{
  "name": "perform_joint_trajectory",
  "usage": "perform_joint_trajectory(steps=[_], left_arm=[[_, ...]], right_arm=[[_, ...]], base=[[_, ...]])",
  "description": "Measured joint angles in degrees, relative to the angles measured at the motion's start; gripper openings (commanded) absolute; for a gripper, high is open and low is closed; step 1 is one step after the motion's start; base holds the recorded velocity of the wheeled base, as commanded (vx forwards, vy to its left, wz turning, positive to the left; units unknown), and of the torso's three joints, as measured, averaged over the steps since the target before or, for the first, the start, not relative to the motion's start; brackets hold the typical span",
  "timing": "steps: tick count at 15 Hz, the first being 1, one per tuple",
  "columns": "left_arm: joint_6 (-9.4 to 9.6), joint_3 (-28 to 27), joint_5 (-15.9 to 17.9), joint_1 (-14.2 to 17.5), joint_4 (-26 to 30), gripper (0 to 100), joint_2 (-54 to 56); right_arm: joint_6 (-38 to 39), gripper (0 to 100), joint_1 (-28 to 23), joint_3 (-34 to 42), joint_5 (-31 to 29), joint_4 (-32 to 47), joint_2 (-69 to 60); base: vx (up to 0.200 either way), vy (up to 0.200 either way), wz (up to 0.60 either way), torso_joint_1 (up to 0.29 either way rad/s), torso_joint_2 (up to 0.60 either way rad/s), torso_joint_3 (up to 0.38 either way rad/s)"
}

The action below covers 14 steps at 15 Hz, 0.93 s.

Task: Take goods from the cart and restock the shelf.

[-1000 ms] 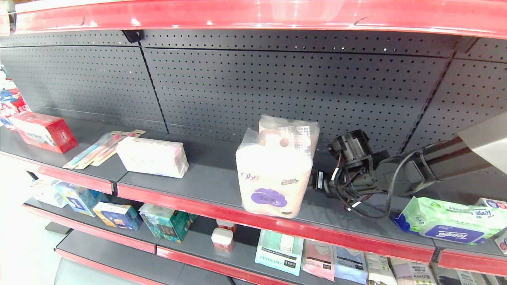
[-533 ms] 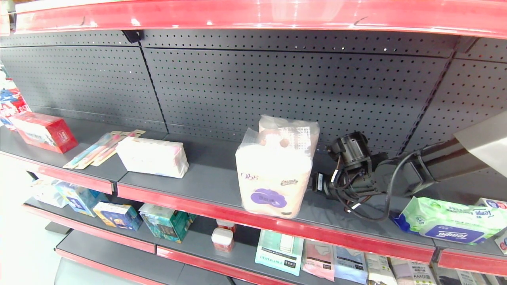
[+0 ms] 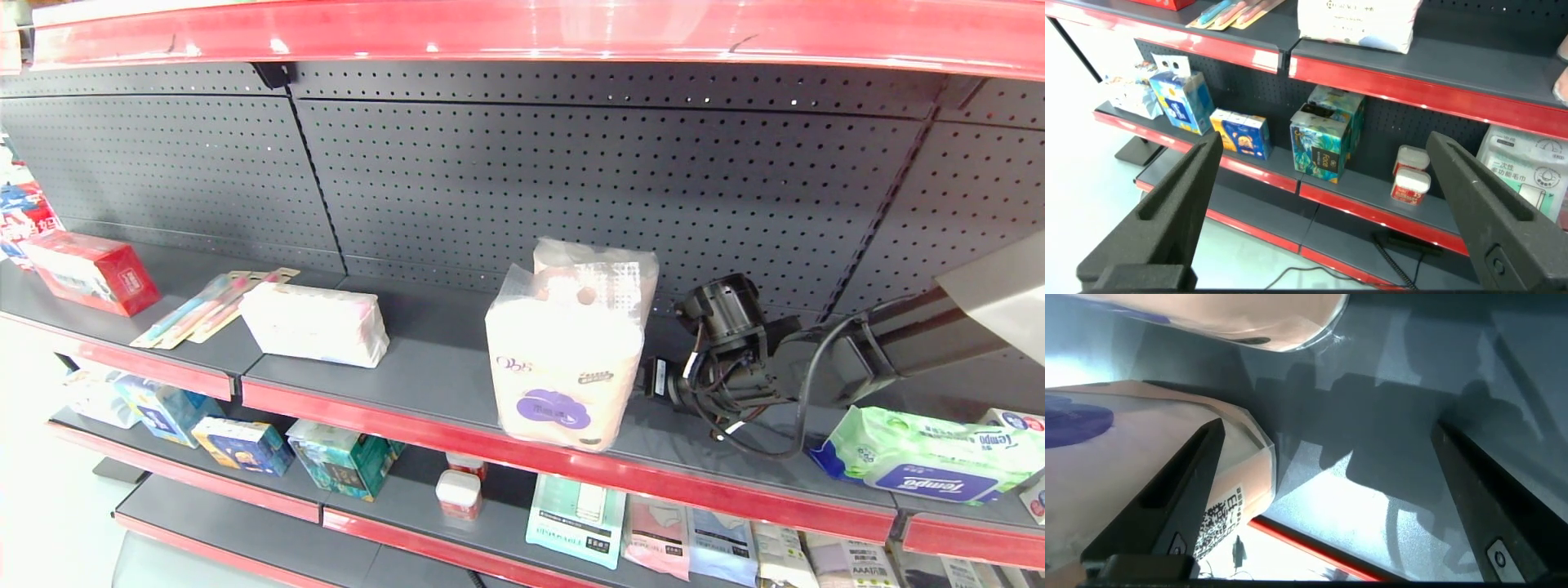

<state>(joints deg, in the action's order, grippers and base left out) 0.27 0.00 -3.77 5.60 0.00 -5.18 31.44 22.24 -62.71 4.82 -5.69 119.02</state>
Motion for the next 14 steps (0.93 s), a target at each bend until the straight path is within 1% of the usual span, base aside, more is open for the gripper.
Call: perform_joint_trajectory(steps=[8,14], left_arm=[[-0.02,0.0,0.0,0.0,0.0,100,0.0],[-0.02,0.0,0.02,0.0,0.0,100,0.0]], right_arm=[[0.11,100,0.5,1.08,-0.15,0.0,-0.35],[0.06,100,0.06,0.04,0.05,0.33,-0.22]], base=[[0.0,0.0,0.0,0.0,0.0,0.0],[0.0,0.0,0.0,0.0,0.0,0.0]])
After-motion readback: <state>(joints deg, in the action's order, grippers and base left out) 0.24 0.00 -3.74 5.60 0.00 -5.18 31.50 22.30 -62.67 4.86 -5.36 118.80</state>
